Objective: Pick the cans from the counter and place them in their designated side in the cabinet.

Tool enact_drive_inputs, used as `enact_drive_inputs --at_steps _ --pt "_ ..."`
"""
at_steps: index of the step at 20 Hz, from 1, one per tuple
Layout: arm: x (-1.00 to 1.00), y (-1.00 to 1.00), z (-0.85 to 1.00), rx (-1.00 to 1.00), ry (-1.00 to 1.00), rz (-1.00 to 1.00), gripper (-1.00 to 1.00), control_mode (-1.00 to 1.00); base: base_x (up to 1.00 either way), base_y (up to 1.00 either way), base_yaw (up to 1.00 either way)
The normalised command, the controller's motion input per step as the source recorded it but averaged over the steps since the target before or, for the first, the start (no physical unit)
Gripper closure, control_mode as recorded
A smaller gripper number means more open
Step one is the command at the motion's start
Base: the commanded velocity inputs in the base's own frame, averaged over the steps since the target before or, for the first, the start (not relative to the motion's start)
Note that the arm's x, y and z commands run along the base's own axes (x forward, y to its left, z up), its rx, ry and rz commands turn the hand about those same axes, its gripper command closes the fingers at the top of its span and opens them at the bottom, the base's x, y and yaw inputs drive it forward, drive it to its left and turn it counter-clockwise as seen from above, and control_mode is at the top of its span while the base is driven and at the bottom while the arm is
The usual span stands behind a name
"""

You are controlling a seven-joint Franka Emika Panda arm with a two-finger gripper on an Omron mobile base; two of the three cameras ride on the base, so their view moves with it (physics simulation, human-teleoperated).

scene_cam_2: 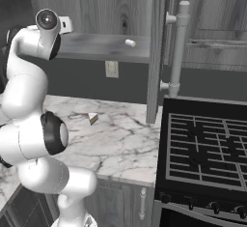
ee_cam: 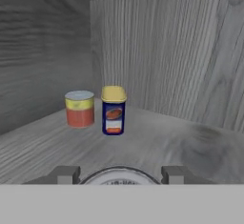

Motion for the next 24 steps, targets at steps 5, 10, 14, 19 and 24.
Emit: enact_drive_inputs --at_steps 5,10,14,19,24 --pt "0.24 0.07 -0.03 0.00 0.01 0.01 1.00 -1.00 0.00 0.00 0.00" --pt "0.25 0.05 -0.05 0.00 0.00 0.01 1.00 -1.00 0.00 0.00 0.00" --pt "0.28 0.07 -0.05 0.00 0.01 0.00 1.00 -1.00 0.00 0.00 0.00" --pt "0.32 0.07 -0.03 -0.01 0.01 0.00 1.00 -1.00 0.00 0.00 0.00" --pt "0.29 0.05 0.00 -0.02 0.01 0.00 1.00 -1.00 0.00 0.00 0.00"
